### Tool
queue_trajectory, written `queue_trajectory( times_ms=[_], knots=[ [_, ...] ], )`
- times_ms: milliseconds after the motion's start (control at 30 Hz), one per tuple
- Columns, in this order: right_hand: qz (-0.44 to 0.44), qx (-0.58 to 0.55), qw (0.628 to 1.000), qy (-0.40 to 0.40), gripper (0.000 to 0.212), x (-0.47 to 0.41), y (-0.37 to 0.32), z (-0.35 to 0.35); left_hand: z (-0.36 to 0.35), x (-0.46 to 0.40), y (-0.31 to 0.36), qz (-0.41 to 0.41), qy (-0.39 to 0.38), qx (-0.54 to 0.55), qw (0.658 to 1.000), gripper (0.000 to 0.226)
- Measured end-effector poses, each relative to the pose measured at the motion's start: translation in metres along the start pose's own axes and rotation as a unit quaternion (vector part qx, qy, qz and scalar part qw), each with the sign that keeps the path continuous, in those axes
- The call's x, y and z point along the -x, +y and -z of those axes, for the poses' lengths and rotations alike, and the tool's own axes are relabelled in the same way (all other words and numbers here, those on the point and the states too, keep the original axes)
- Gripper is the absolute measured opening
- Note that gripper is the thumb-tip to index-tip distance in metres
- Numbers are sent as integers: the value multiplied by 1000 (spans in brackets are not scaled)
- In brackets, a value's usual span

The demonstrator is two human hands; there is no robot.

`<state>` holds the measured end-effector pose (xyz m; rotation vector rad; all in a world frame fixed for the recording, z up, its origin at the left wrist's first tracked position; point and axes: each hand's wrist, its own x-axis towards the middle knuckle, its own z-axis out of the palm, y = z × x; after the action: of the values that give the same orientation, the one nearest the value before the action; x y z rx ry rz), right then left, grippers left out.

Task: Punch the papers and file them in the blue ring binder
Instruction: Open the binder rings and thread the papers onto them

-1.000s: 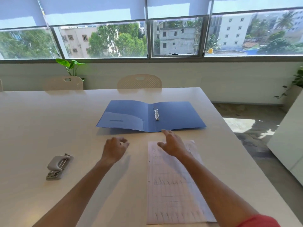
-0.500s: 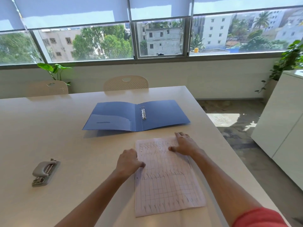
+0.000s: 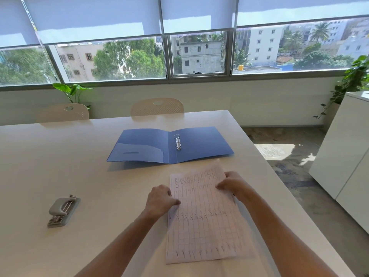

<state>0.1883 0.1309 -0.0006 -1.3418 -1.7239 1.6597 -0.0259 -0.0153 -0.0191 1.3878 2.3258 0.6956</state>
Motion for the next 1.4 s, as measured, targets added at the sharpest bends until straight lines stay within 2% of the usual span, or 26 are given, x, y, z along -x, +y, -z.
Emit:
queue_trajectory(
  times_ms=[100, 200, 267, 333, 400, 500, 567, 700, 767, 867, 967, 1167, 1267, 1400],
  knots=[
    [108, -68, 992, 7, 13, 20, -1, 2, 12, 1, 0, 35, 15, 180, 983, 65],
    [210, -122, 970, -7, 11, 40, -15, 9, 33, 8, 11, -6, -39, 372, 928, 83],
    [260, -142, 955, -5, 13, 52, -29, 12, 46, 8, 19, -52, -77, 451, 887, 69],
    [299, -158, 941, 9, 13, 64, -42, 14, 59, 9, 31, -90, -91, 512, 849, 40],
    [331, -188, 925, 21, 13, 74, -55, 18, 70, 12, 47, -123, -66, 531, 836, 24],
    [374, -208, 904, 28, 16, 88, -69, 25, 77, 17, 69, -172, -17, 530, 830, 20],
    [381, -199, 902, 32, 18, 90, -69, 26, 75, 19, 73, -193, 0, 525, 829, 19],
    [323, -159, 932, 42, 10, 80, -47, 17, 52, 18, 60, -149, 1, 493, 857, 16],
    [296, -162, 940, 49, 13, 75, -36, 13, 38, 18, 53, -125, -4, 488, 864, 16],
    [296, -159, 940, 61, 12, 73, -32, 12, 32, 19, 52, -110, 5, 502, 858, 17],
    [294, -128, 944, 80, 14, 72, -33, 14, 33, 15, 55, -103, 5, 489, 866, 17],
    [289, -79, 941, 158, 27, 79, -37, 39, 30, 16, 72, -87, -33, 472, 876, 9],
    [233, -40, 958, 165, 25, 80, -30, 58, 22, 15, 83, -43, -59, 462, 884, 13],
    [128, -17, 979, 160, 33, 77, -9, 81, -3, 15, 94, 28, -99, 453, 885, 12]
  ],
)
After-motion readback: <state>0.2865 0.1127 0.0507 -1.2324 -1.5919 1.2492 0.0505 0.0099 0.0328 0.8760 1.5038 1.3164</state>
